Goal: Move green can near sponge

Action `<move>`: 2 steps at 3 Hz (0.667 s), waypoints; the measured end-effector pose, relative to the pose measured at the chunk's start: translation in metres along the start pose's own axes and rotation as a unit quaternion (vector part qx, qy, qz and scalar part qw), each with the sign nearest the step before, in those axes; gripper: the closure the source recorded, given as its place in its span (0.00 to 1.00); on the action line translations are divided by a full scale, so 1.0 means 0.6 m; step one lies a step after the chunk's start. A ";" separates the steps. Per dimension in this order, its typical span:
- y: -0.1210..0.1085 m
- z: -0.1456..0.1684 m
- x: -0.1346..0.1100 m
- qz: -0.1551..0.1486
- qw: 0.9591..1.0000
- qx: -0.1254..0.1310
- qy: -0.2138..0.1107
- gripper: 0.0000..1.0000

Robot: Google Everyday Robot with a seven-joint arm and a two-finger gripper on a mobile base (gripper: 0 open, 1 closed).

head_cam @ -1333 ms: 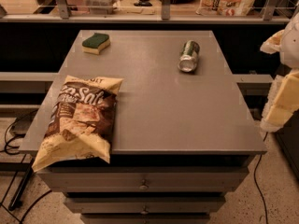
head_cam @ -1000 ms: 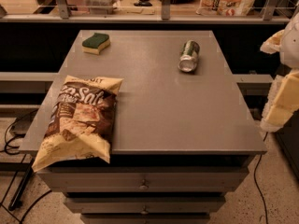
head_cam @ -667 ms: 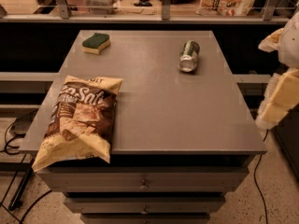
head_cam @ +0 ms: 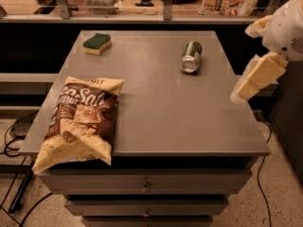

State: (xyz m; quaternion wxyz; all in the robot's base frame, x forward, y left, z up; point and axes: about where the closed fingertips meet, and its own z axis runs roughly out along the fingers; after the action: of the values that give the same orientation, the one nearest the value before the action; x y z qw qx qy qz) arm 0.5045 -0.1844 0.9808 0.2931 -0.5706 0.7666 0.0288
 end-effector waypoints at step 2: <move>-0.069 0.041 -0.005 0.036 0.998 -0.002 -0.049 0.00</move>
Offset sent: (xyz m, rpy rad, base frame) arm 0.0364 -0.0015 -0.0043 0.0927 -0.0051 -0.0255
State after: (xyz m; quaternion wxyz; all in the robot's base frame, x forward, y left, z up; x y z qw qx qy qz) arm 0.5522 -0.1868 0.9737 0.3282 -0.5409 0.7714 0.0684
